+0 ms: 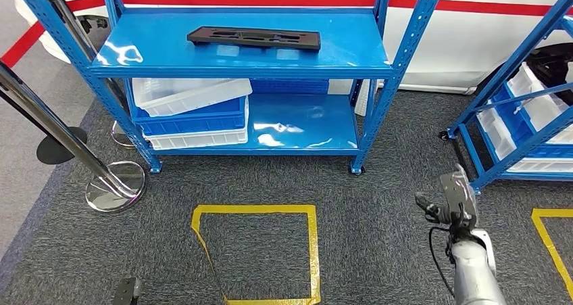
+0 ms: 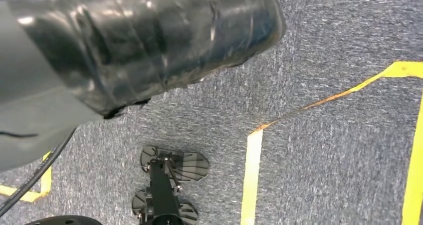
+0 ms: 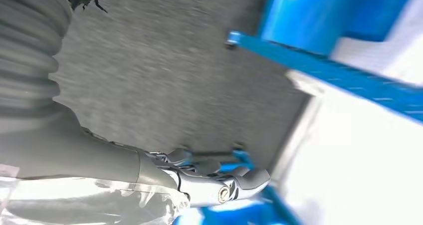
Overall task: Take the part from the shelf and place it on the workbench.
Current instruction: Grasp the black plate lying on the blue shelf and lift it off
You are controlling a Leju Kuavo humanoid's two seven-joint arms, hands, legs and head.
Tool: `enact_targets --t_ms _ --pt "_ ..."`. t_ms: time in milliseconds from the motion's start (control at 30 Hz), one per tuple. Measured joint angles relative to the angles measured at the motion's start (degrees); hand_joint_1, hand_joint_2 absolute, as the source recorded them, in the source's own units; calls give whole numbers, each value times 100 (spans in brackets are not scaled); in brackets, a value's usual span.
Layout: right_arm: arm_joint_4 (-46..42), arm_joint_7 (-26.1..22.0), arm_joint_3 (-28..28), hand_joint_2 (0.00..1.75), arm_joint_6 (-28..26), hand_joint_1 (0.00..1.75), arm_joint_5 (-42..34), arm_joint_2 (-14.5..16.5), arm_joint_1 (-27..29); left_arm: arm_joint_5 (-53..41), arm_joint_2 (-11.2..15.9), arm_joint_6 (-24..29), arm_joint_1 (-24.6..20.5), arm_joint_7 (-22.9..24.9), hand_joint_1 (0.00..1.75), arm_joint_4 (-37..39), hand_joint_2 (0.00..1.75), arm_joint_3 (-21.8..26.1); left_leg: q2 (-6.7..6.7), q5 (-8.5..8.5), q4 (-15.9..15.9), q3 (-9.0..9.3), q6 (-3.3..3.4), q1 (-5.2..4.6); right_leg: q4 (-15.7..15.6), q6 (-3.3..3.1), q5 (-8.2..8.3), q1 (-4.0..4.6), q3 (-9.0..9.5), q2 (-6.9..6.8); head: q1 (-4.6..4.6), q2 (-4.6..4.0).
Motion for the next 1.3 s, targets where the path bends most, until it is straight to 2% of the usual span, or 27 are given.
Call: enact_targets --t_ms 200,467,1300 --pt "-654 334 883 175 -11 0 125 -33 -529 -3 27 5 -71 -8 0 46 0 -144 -6 5 0 -3 -3 0 3 0 0 1 -1 -5 1 0" --pt "-1284 640 2261 175 284 0 609 5 -1270 -31 47 7 -166 -16 0 114 0 -374 -26 15 0 -13 -8 1 8 0 0 2 -5 -25 0 0" --pt "-2301 1230 6448 175 1348 0 1947 761 -3632 24 46 -56 -424 -170 0 290 0 -1091 -48 26 0 -28 -13 3 17 -2 -1 2 -22 -40 1 0"
